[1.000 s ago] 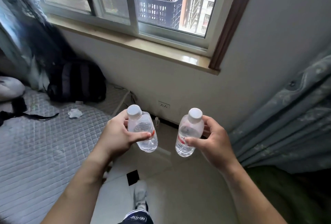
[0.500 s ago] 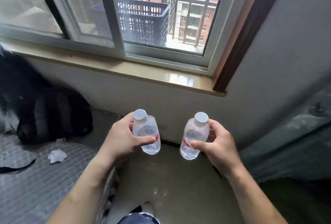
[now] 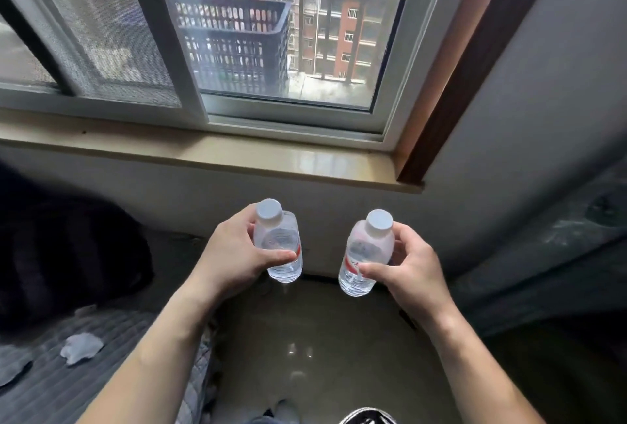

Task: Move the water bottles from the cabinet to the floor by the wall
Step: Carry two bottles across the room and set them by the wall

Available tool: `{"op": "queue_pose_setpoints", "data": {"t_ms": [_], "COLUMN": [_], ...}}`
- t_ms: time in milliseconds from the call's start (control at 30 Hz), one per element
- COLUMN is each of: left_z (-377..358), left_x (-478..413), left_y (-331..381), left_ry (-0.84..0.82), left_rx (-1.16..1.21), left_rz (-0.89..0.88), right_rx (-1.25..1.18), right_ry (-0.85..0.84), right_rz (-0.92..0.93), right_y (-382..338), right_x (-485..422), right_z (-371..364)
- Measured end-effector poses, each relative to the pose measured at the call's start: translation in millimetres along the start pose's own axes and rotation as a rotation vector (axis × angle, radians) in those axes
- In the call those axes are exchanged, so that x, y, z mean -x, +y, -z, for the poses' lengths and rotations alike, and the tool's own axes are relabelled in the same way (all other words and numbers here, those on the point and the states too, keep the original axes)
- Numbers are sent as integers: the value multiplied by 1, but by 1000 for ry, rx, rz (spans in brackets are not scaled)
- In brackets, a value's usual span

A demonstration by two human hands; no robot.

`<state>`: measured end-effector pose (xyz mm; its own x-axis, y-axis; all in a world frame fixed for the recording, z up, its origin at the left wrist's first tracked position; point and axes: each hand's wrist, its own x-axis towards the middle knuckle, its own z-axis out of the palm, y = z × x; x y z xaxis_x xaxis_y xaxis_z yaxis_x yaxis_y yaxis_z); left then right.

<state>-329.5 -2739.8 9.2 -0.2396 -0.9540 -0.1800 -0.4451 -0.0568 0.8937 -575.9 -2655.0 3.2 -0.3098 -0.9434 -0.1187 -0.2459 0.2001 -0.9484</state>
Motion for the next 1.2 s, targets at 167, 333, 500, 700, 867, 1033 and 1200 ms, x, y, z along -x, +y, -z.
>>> {"op": "queue_pose_setpoints", "data": {"t_ms": [167, 333, 500, 700, 867, 1033, 1200], "left_z": [-15, -33, -51, -74, -96, -124, -161], "left_x": [-21, -39, -57, -83, -110, -146, -180], "left_y": [5, 10, 9, -8, -44, -110, -186], "left_ry": [-19, -11, 26, 54, 40, 4, -21], "left_rx": [-6, -41, -36, -34, -35, -58, -100], "left_rz": [8, 26, 50, 59, 55, 48, 19], "right_rx": [-3, 5, 4, 58, 92, 83, 74], "right_ry": [-8, -36, -88, -160, -171, -156, -127], "right_rz": [-22, -19, -39, -22, -33, -73, -148], "right_y": [8, 23, 44, 73, 110, 176, 262], "right_x": [-16, -44, -77, -115, -143, -168, -189], "right_z": [12, 25, 32, 28, 16, -8, -37]}}
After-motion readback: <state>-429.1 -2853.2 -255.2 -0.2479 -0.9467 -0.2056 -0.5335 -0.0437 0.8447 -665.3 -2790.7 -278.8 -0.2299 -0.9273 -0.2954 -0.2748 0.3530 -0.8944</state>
